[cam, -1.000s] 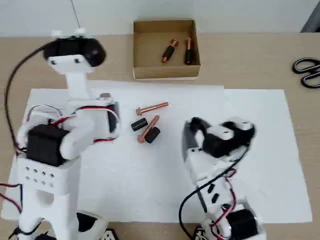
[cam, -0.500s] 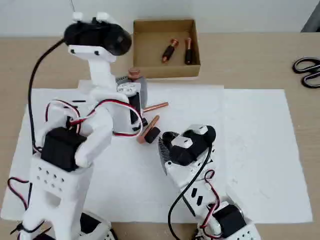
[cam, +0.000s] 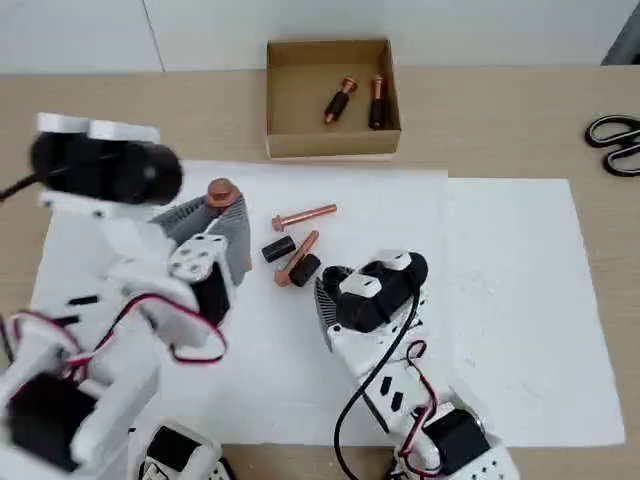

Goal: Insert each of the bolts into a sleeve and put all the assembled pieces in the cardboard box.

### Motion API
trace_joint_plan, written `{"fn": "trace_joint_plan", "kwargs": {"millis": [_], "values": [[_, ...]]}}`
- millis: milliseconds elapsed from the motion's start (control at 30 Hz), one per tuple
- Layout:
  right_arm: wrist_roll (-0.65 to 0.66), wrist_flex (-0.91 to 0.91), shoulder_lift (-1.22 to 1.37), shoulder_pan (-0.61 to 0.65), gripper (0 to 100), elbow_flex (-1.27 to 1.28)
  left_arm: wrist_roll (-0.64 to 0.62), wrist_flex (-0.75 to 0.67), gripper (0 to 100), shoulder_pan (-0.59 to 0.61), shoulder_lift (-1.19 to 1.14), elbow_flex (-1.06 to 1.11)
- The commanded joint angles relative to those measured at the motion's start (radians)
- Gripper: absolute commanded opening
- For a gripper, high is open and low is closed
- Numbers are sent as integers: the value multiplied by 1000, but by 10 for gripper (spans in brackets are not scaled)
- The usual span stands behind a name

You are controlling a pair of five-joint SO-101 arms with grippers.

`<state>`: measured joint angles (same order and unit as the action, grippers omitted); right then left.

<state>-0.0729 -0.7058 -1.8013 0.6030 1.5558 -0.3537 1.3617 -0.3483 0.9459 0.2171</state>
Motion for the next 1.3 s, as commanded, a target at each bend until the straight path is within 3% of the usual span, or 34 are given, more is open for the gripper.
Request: {"fn": "trace_joint_plan", "kwargs": {"millis": [0,233,433,833,1267], "values": [[8,22,-7,2,4,3,-64,-265,6,3,66,237],[5,24,-10,4,4,3,-86,-477,6,-15,180,516],[-94,22,-12,16,4,3,81,-489,6,-143,180,616],[-94,21,-10,67,4,3,-12,-537,6,-161,178,627],[-94,28,-10,85,4,2,-12,-598,6,-163,181,705]]}}
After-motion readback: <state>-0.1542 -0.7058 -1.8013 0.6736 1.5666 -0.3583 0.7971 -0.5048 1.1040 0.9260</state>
